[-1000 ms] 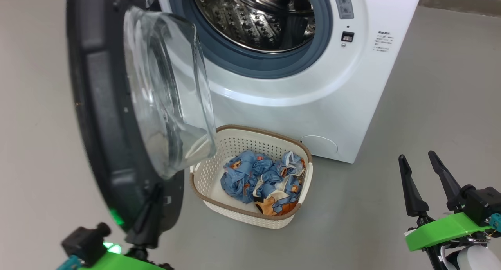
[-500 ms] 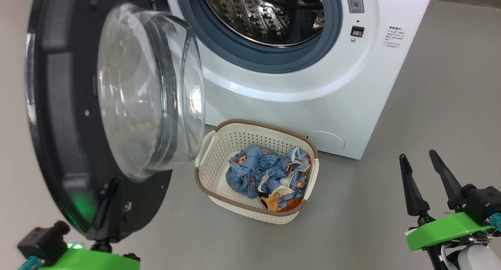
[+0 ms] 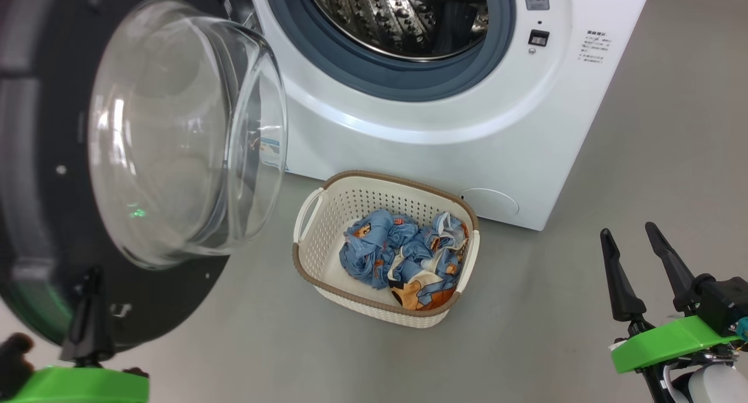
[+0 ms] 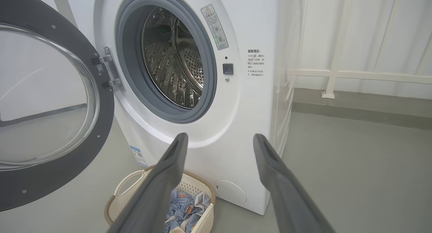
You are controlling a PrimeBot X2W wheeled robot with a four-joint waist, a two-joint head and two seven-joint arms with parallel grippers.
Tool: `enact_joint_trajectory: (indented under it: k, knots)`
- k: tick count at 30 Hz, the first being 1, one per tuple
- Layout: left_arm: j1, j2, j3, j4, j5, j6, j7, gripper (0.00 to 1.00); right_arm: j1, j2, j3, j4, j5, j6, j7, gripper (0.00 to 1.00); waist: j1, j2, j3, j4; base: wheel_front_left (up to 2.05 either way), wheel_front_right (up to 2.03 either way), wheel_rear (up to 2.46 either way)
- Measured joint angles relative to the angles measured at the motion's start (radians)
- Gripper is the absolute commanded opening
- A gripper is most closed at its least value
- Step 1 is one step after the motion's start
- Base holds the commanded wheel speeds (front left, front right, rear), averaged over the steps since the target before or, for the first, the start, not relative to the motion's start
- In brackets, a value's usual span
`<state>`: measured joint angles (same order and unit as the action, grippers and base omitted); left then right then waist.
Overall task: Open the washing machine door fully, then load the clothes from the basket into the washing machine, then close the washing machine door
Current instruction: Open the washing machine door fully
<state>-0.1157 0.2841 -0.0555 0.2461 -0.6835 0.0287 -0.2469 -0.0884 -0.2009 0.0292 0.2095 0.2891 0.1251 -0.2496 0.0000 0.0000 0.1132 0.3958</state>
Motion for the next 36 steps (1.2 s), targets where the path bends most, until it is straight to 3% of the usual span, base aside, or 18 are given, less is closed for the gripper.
enact_joint_trajectory:
  k: [12, 22, 36]
  knots:
    - [-0.096, 0.005, 0.138, 0.104, 0.087, -0.021, -0.001, 0.00, -0.014, -0.023, -0.006, -0.006, -0.009, 0.000, 0.000, 1.00, 0.0001, 0.0000, 0.052, 0.016, 0.00, 0.00, 0.00]
    - [-0.191, 0.004, 0.273, 0.226, 0.170, -0.080, -0.003, 0.00, -0.049, -0.044, -0.005, -0.009, -0.016, 0.000, 0.000, 1.00, 0.0001, 0.0000, 0.107, 0.021, 0.00, 0.00, 0.00]
    - [-0.346, 0.019, 0.449, 0.408, 0.263, -0.127, -0.008, 0.00, -0.113, -0.070, 0.002, -0.008, -0.044, 0.000, 0.000, 1.00, 0.0000, 0.0000, 0.194, 0.023, 0.00, 0.00, 0.00]
